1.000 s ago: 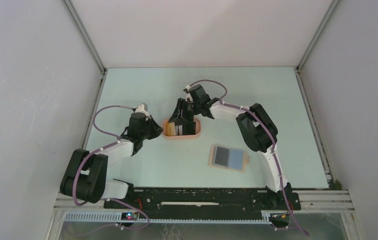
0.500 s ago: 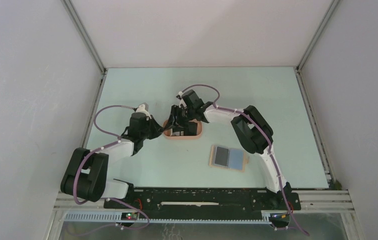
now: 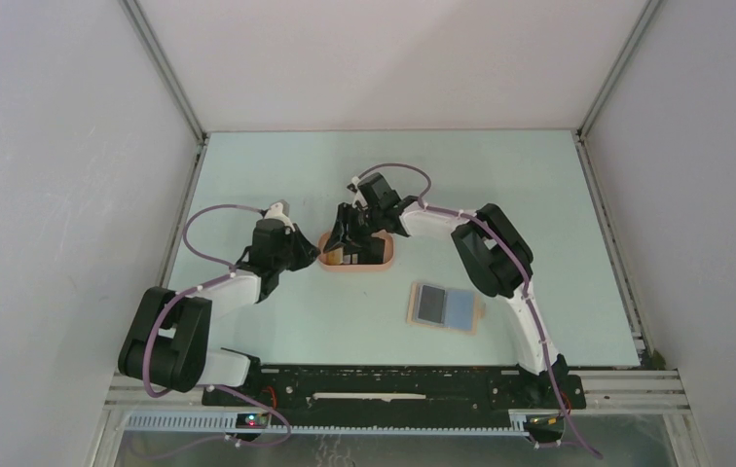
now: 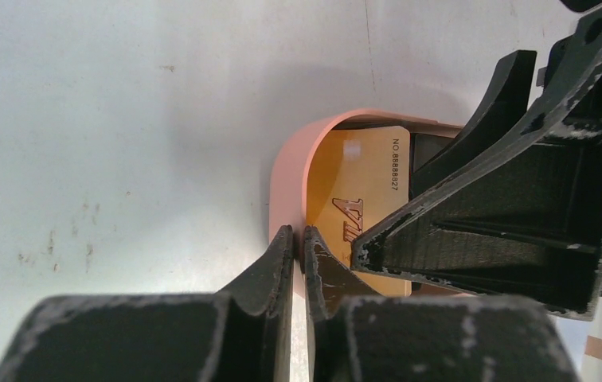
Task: Put the credit cards into the card holder
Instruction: Pick up the credit card from the storage box.
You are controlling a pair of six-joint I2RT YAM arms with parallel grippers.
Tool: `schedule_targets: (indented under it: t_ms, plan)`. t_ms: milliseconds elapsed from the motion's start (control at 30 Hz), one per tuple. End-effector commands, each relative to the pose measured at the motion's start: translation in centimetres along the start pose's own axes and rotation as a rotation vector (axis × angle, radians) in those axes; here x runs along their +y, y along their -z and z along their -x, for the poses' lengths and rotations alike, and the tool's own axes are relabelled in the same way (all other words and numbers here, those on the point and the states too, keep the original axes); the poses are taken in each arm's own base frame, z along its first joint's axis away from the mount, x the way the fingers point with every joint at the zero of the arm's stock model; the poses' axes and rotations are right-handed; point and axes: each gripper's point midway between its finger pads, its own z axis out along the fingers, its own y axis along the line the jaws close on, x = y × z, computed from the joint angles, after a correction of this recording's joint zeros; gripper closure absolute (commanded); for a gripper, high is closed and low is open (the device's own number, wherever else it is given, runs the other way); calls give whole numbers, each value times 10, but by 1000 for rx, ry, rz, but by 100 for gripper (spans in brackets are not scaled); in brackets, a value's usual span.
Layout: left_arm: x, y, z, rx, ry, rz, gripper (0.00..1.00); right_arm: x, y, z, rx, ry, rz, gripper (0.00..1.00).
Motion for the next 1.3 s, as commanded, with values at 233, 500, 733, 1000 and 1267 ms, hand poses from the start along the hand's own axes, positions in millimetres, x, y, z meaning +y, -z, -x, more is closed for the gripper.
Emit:
schedule_targets:
  t_ms: [233, 500, 733, 1000, 1267]
  plan:
    - [-4, 1, -6, 35, -11, -17, 90, 28, 24, 14, -10, 9, 150, 50]
    - [-4, 1, -5, 36, -17, -17, 90, 8, 23, 16, -16, -14, 97, 50]
    - [-4, 1, -5, 38, -20, -12, 90, 11, 34, 21, -28, -13, 117, 53]
    - [-3, 1, -4, 35, -23, -8, 90, 5, 42, 23, -39, -20, 116, 55]
    - [-3, 1, -5, 38, -24, -6, 90, 1, 44, 23, -41, -27, 113, 65]
